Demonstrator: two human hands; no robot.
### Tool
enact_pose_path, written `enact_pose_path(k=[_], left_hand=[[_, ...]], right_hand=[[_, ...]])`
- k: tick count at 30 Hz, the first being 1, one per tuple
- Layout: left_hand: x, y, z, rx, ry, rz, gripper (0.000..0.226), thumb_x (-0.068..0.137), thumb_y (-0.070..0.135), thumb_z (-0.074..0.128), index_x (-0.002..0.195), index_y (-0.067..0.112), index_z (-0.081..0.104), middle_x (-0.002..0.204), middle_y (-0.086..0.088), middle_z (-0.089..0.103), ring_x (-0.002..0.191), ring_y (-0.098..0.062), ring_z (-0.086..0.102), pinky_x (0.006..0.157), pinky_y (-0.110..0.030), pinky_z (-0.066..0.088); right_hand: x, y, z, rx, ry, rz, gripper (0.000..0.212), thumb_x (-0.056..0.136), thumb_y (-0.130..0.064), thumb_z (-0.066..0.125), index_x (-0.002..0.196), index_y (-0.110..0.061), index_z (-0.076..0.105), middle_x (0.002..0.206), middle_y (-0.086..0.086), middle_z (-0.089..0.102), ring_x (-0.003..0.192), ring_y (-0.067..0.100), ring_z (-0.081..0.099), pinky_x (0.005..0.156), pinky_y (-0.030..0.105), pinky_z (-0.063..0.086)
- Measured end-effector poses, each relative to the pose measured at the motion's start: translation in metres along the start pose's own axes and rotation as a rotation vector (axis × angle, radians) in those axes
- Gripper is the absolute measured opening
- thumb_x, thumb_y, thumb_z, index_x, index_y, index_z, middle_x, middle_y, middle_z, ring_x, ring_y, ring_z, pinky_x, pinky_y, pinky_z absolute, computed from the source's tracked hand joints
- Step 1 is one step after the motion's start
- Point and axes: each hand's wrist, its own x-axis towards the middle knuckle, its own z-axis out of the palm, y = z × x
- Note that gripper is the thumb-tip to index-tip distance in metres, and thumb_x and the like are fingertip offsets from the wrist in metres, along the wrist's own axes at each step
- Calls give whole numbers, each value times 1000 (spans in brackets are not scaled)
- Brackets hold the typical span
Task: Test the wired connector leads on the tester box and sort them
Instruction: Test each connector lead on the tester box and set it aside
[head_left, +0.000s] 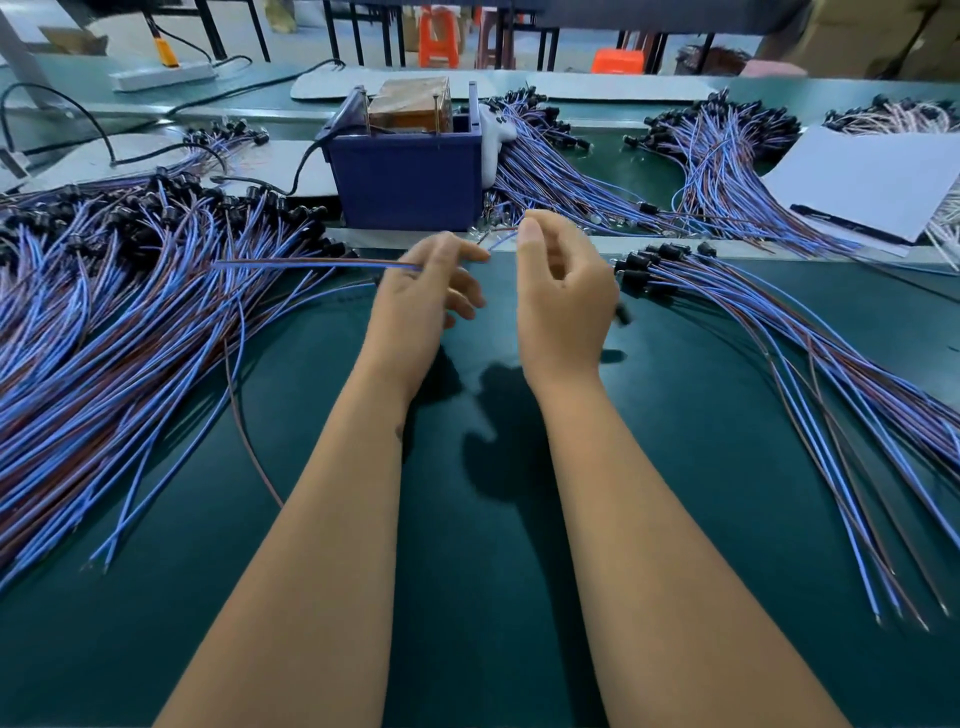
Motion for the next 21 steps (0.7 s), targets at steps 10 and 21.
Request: enact_pose_path(k=[10,21], left_hand=[[0,-14,32,623,-343,219,18,97,14,53,93,5,69,74,2,55,85,-33,61,75,-39,49],[-20,-10,33,810,-463,391,48,65,16,34,94,11,72,111,10,68,102,-25,47,87,-45,43]], right_hand=[[13,10,-8,193,97,147,16,84,-6,69,81,-22,66,75,-1,68,72,11,66,75,27,54],[16,22,-8,90,128,350,38,86,-1,61,120,-17,55,100,0,65,82,18,63,82,36,53]])
